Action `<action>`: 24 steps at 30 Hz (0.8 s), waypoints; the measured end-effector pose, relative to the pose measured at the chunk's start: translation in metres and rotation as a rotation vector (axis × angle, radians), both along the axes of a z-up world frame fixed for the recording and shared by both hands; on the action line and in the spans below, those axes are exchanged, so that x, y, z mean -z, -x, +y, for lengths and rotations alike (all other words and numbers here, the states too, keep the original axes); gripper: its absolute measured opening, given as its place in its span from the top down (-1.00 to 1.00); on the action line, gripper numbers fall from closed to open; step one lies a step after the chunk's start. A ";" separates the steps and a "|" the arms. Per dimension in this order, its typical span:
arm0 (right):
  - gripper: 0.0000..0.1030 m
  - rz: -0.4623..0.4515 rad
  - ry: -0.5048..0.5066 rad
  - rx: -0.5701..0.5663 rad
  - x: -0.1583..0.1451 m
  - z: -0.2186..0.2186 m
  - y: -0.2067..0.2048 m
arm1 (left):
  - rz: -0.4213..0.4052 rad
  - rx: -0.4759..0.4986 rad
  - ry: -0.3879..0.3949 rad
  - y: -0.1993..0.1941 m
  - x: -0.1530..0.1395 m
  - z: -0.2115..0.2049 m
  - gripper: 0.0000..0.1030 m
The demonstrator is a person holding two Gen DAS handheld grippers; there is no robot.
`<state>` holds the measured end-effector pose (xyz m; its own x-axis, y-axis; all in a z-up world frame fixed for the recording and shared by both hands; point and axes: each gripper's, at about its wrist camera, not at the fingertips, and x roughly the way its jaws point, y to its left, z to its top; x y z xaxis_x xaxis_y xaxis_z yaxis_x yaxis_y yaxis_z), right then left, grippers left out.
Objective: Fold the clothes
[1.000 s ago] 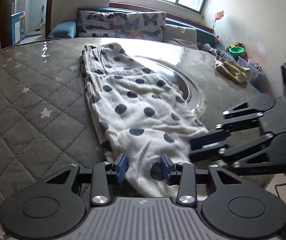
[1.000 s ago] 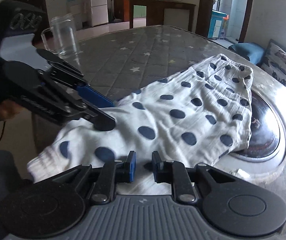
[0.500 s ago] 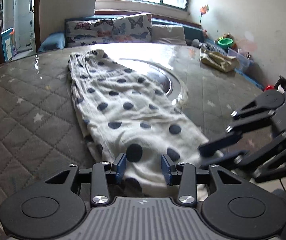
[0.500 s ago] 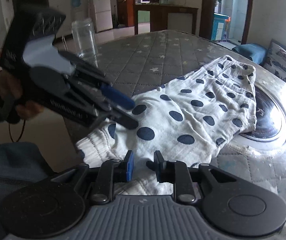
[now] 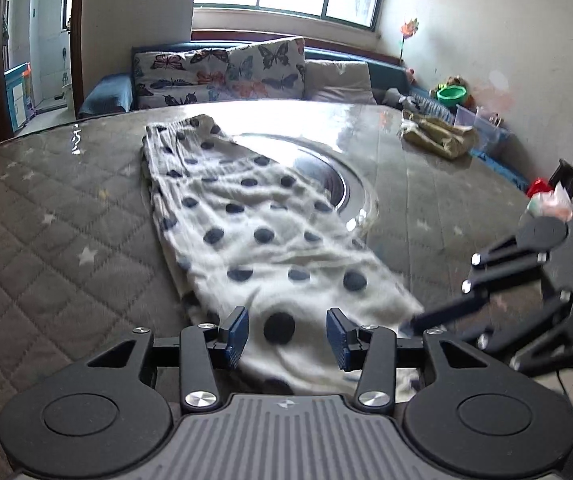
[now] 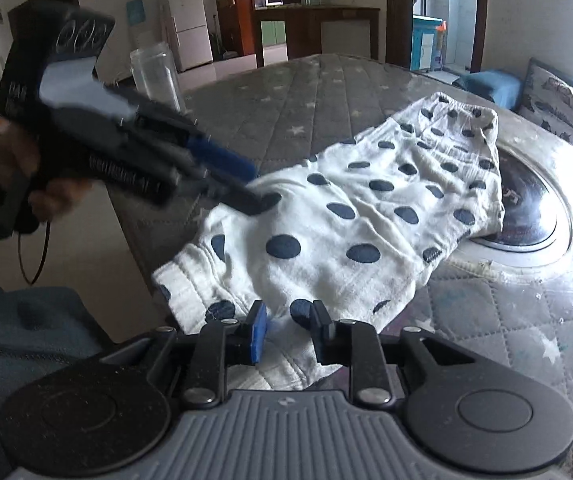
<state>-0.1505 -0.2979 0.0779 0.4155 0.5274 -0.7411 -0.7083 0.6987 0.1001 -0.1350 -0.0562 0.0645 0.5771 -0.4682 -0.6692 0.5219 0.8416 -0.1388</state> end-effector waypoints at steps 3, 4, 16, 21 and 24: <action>0.34 -0.006 -0.024 0.019 -0.010 -0.005 -0.010 | 0.005 -0.010 0.013 -0.013 -0.002 -0.003 0.06; 0.33 -0.013 -0.031 0.030 -0.015 -0.008 -0.017 | 0.004 -0.011 0.014 -0.018 -0.002 -0.005 0.04; 0.23 -0.056 -0.074 0.190 -0.048 -0.026 -0.142 | 0.086 -0.059 0.079 -0.065 0.005 -0.006 -0.02; 0.22 -0.061 -0.065 0.236 -0.038 -0.022 -0.202 | 0.112 -0.062 0.076 -0.068 0.013 -0.005 -0.03; 0.22 -0.059 -0.055 0.256 -0.028 -0.020 -0.227 | 0.124 -0.071 0.079 -0.069 0.015 -0.002 -0.04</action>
